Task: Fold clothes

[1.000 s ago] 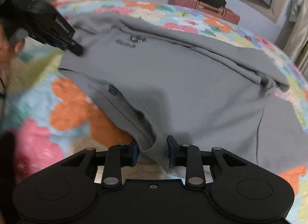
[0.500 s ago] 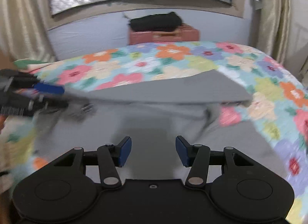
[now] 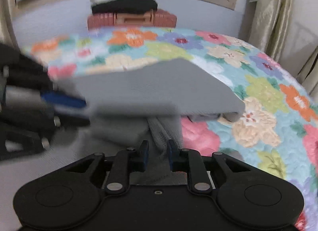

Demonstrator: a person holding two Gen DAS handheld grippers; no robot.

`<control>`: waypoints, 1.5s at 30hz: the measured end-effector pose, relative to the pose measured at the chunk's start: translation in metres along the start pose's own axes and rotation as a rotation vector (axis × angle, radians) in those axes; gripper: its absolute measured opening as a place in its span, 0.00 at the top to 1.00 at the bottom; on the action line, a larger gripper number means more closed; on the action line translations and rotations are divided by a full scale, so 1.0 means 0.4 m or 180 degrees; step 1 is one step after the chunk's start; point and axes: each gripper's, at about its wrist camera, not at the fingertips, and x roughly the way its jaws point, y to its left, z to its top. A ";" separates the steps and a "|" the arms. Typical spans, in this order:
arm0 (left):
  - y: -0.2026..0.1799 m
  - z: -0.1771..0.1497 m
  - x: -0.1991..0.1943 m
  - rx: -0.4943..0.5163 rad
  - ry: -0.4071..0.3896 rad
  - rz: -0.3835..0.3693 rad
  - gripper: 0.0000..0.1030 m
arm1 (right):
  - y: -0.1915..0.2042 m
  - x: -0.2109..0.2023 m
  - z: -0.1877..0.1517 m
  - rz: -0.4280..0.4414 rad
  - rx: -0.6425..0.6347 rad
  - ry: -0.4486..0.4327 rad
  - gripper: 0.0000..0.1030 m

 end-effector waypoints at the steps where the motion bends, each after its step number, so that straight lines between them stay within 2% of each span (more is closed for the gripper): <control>1: -0.001 -0.001 0.013 0.0032 -0.0001 -0.0014 0.83 | -0.003 0.009 -0.005 -0.0014 -0.0017 -0.0016 0.78; 3: -0.002 0.000 0.036 0.0062 0.0008 -0.0033 0.80 | -0.009 0.028 -0.016 -0.0042 -0.0052 -0.0048 0.78; 5: 0.006 0.007 0.049 0.0003 0.0042 -0.0034 0.73 | -0.015 0.049 -0.020 -0.0062 -0.0073 -0.0080 0.78; 7: 0.013 0.014 0.062 -0.0056 0.0077 -0.0034 0.58 | -0.021 0.074 -0.008 -0.0062 -0.0067 -0.0112 0.78; 11: 0.028 0.027 0.087 -0.0175 0.0146 -0.0034 0.47 | -0.040 0.109 0.007 -0.0084 -0.0032 -0.0144 0.78; 12: 0.031 0.030 0.089 -0.0199 0.0157 -0.0032 0.42 | -0.047 0.114 0.007 -0.0104 -0.0007 -0.0156 0.79; 13: 0.034 0.032 0.086 -0.0212 0.0158 -0.0025 0.39 | -0.056 0.118 0.006 -0.0119 0.0035 -0.0171 0.87; 14: 0.037 0.032 0.079 -0.0227 0.0141 -0.0041 0.39 | -0.071 0.118 0.005 -0.0089 0.0149 -0.0196 0.97; 16: 0.042 0.029 0.058 -0.0265 0.0023 -0.0212 0.41 | -0.105 0.114 0.003 0.0022 0.0455 -0.0251 0.97; 17: 0.042 0.027 0.044 -0.0266 -0.0074 -0.0322 0.46 | -0.123 0.111 0.000 0.0089 0.0609 -0.0270 0.97; 18: 0.035 0.026 0.038 -0.0238 -0.0119 -0.0355 0.68 | -0.140 0.107 -0.002 0.0162 0.0764 -0.0285 0.97; 19: 0.026 0.027 0.040 -0.0196 -0.0105 -0.0321 0.76 | -0.158 0.102 -0.005 0.0216 0.0902 -0.0301 0.97; 21: 0.011 0.029 0.051 -0.0144 -0.0050 -0.0289 0.76 | -0.178 0.094 -0.011 0.0230 0.1049 -0.0318 0.97; 23: 0.008 0.028 0.074 -0.0225 0.0022 -0.0379 0.75 | -0.194 0.086 -0.018 0.0220 0.1157 -0.0319 0.97; 25: 0.003 0.030 0.085 -0.0258 0.0047 -0.0388 0.61 | -0.208 0.085 -0.023 0.0269 0.1228 -0.0315 0.97; 27: 0.002 0.035 0.087 -0.0239 0.0050 -0.0361 0.54 | -0.218 0.089 -0.026 0.0301 0.1293 -0.0294 0.97; 29: 0.012 0.036 0.077 -0.0288 0.0063 -0.0483 0.52 | -0.225 0.095 -0.027 0.0310 0.1333 -0.0265 0.97; 31: 0.021 0.033 0.071 -0.0350 0.0123 -0.0713 0.30 | -0.224 0.098 -0.025 0.0295 0.1333 -0.0233 0.97; 33: 0.018 0.026 0.071 -0.0342 0.0136 -0.0748 0.29 | -0.223 0.097 -0.021 0.0279 0.1317 -0.0200 0.97; 35: 0.011 0.023 0.089 -0.0312 0.0187 -0.0588 0.29 | -0.229 0.096 -0.021 0.0321 0.1389 -0.0145 0.97; 36: 0.011 0.023 0.101 -0.0328 0.0204 -0.0493 0.29 | -0.236 0.097 -0.022 0.0371 0.1456 -0.0112 0.97; 38: 0.029 0.030 0.121 -0.0523 0.0228 -0.0404 0.46 | -0.253 0.098 -0.030 0.0491 0.1589 -0.0068 0.92; 39: 0.041 0.037 0.127 -0.0609 0.0246 -0.0330 0.78 | -0.260 0.098 -0.036 0.0543 0.1652 -0.0055 0.88; 40: 0.053 0.046 0.131 -0.0673 0.0267 -0.0223 0.97 | -0.266 0.099 -0.042 0.0587 0.1713 -0.0047 0.84; 41: 0.067 0.055 0.131 -0.0733 0.0256 -0.0125 0.97 | -0.270 0.101 -0.049 0.0621 0.1766 -0.0042 0.79; 44: 0.137 0.076 0.102 -0.0918 -0.0021 0.0160 0.97 | -0.260 0.121 -0.063 0.0706 0.1770 0.0018 0.63; 45: 0.168 0.081 0.092 -0.0958 -0.0093 0.0267 0.97 | -0.253 0.126 -0.065 0.0693 0.1732 0.0020 0.63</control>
